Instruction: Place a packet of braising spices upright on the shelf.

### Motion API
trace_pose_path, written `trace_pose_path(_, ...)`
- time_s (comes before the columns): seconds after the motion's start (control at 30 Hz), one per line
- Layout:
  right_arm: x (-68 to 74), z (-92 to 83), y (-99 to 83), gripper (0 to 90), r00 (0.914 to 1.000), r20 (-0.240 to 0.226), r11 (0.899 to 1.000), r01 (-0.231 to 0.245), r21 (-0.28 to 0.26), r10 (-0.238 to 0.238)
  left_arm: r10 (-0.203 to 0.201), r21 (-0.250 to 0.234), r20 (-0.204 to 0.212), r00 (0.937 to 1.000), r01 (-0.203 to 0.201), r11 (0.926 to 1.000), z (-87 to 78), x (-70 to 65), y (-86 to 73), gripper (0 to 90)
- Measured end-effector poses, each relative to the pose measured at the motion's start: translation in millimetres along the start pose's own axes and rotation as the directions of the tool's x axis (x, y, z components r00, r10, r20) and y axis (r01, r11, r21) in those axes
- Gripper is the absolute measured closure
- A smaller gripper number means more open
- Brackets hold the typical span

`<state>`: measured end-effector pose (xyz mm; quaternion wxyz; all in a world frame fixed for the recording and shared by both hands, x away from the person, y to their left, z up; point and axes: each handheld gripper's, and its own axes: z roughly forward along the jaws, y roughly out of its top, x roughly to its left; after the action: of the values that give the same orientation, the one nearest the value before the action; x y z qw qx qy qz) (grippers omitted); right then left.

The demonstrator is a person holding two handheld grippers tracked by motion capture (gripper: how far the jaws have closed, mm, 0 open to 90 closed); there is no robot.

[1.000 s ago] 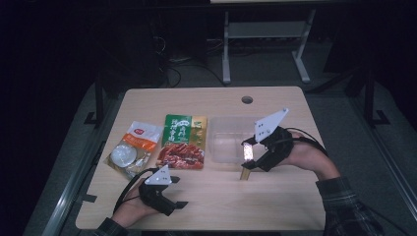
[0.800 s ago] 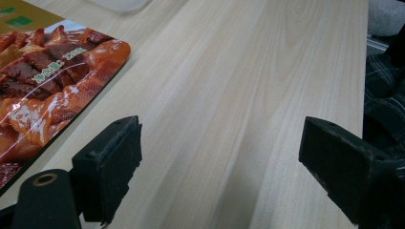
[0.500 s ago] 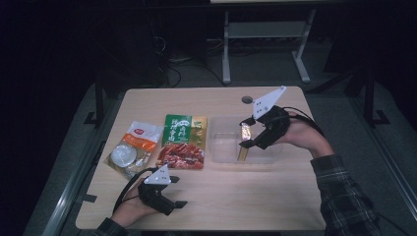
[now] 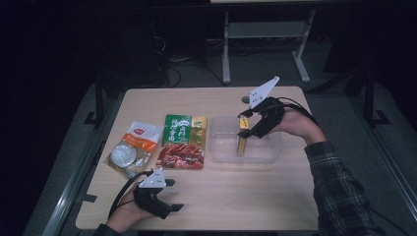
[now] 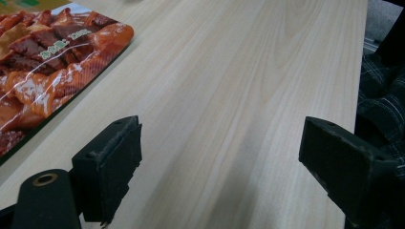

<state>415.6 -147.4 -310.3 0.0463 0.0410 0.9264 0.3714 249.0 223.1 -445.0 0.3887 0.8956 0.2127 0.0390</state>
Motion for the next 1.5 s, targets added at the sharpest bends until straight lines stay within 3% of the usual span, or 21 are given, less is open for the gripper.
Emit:
trace_pose_path(0.5,-15.6,6.0,-2.3,31.3,0.9996,-0.029,1.0,-0.002,0.008,0.002,-0.023,-0.002,-0.023,0.9995,0.023,0.9997,-6.9,-1.3,-8.1,14.1)
trace_pose_path(1.27,-19.6,5.7,-5.3,31.3,0.999,-0.04,1.0,-0.019,0.002,0.019,-0.019,0.006,-0.012,0.9997,0.019,0.9998,-4.6,-1.5,-7.0,14.1)
trace_pose_path(1.5,-21.0,17.8,-5.7,31.2,0.999,-0.043,0.999,-0.009,0.043,0.011,-0.017,0.005,-0.011,0.9998,0.017,0.9998,-4.6,-1.3,-7.2,14.1)
